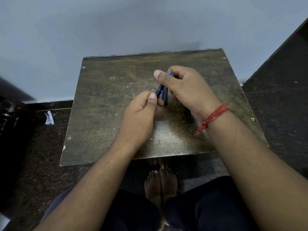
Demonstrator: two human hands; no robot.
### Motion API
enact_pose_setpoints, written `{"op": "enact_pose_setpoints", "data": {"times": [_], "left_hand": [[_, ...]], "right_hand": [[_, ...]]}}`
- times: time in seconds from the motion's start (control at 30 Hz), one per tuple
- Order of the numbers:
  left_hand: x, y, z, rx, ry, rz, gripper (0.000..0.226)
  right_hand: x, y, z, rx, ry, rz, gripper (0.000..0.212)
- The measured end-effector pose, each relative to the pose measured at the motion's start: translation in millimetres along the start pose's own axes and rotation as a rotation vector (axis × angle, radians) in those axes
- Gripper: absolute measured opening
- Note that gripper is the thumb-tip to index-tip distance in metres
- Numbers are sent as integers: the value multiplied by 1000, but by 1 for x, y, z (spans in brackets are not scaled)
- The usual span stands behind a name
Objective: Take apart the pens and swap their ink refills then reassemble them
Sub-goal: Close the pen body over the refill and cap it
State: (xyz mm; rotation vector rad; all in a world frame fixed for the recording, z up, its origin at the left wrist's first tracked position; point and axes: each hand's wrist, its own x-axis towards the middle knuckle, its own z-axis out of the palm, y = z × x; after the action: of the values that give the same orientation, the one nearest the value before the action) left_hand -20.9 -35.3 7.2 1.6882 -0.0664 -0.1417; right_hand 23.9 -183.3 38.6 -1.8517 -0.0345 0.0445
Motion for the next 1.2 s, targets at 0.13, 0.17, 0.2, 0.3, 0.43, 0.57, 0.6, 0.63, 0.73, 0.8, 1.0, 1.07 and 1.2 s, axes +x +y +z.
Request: {"op": "enact_pose_setpoints", "data": {"times": [0.13, 0.17, 0.2, 0.3, 0.43, 0.57, 0.6, 0.63, 0.73, 0.8, 1.0, 1.07, 1.2], "left_hand": [[1, 1, -1, -46, 2, -9, 33], [1, 2, -1, -51, 3, -12, 33], [0, 2, -1, -60, 5, -14, 33], [1, 2, -2, -94, 14, -20, 34], [1, 1, -2, -73, 12, -21, 33], [1, 1, 0, -57, 14, -22, 33], [1, 1, 0, -61, 17, -24, 33], [1, 2, -1, -71, 20, -26, 32], [1, 3, -2, -113, 30, -29, 33], [1, 4, -1, -138, 34, -31, 33], [1, 3, -1, -146, 31, -33, 33], [1, 2, -1, -107, 30, -31, 33], [0, 3, 1, -84, 28, -25, 32]], "right_hand": [[0, 7, -4, 157, 39, 39, 37], [0, 8, -5, 276, 2, 59, 26], [0, 8, -5, 388, -48, 77, 18], [1, 9, -5, 574, -162, 117, 19], [1, 7, 2, 566, -130, 140, 3], [0, 8, 10, 538, -61, 179, 27], [-1, 8, 12, 517, -61, 175, 27], [-2, 8, 12, 497, -64, 173, 28], [-2, 8, 9, 505, -93, 160, 34], [-1, 9, 5, 588, -158, 144, 24], [0, 10, 6, 675, -165, 156, 5], [0, 9, 11, 650, -107, 179, 10], [-3, 7, 18, 614, -59, 210, 25]]}}
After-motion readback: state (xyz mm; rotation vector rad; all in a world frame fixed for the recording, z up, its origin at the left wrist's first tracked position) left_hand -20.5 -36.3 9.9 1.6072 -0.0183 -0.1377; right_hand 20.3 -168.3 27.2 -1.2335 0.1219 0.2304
